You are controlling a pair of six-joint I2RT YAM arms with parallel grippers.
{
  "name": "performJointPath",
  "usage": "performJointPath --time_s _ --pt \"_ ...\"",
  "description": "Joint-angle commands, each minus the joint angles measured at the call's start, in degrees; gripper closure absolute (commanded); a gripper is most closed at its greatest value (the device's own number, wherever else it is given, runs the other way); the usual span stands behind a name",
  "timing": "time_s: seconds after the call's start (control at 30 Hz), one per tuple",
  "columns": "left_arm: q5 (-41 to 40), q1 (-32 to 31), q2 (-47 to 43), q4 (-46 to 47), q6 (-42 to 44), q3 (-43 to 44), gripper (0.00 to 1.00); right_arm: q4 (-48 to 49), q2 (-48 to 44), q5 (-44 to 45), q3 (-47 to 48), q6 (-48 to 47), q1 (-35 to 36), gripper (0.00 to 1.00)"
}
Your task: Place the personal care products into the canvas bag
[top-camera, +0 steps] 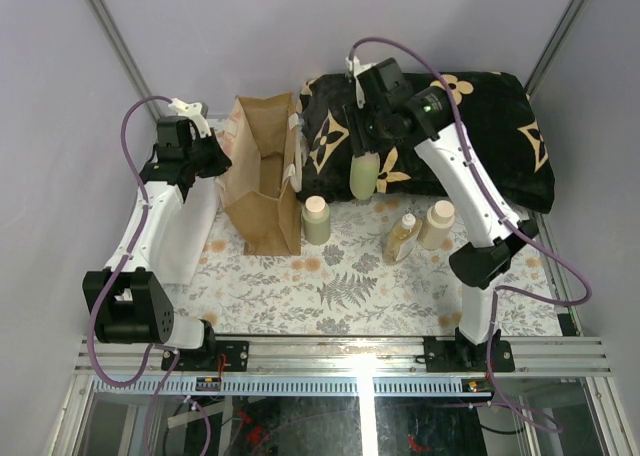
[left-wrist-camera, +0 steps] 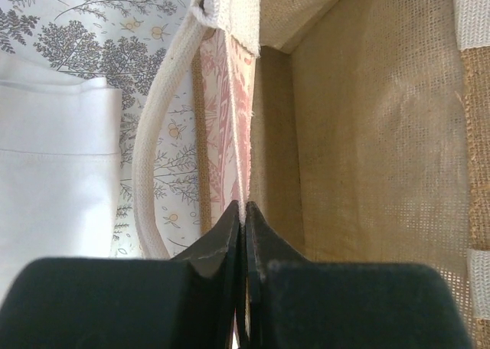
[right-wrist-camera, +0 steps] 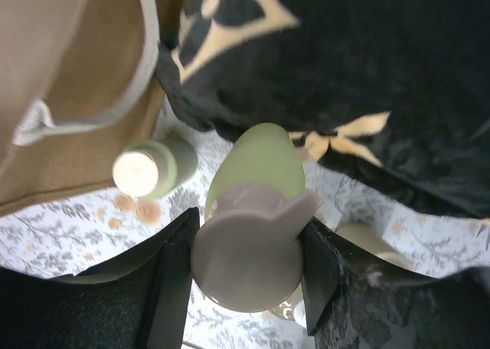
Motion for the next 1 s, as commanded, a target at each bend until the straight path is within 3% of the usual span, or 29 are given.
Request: performJointPath --time_s 0.0,0.2,0.57,0.97 --pt "2.3 -0.1 -1.2 2.7 -0.6 -0.6 1.00 0.2 -0.5 -0.4 12.3 -4.7 0.3 1.00" --pt "2.7 -0.1 -1.0 2.7 -0.3 -0.4 1.00 21.6 -10.1 -3.3 -2.4 -8.5 0.3 1.00" --pt "3.4 -0.2 -0.7 2.6 -0.5 -0.3 1.00 41.8 -10.4 -11.7 -4.2 -14.9 0.5 1.00" --pt "3.1 -0.1 -0.3 3.0 -0.7 -0.3 1.00 59.9 -7.4 -22.8 -3.8 -15.0 0.6 1.00"
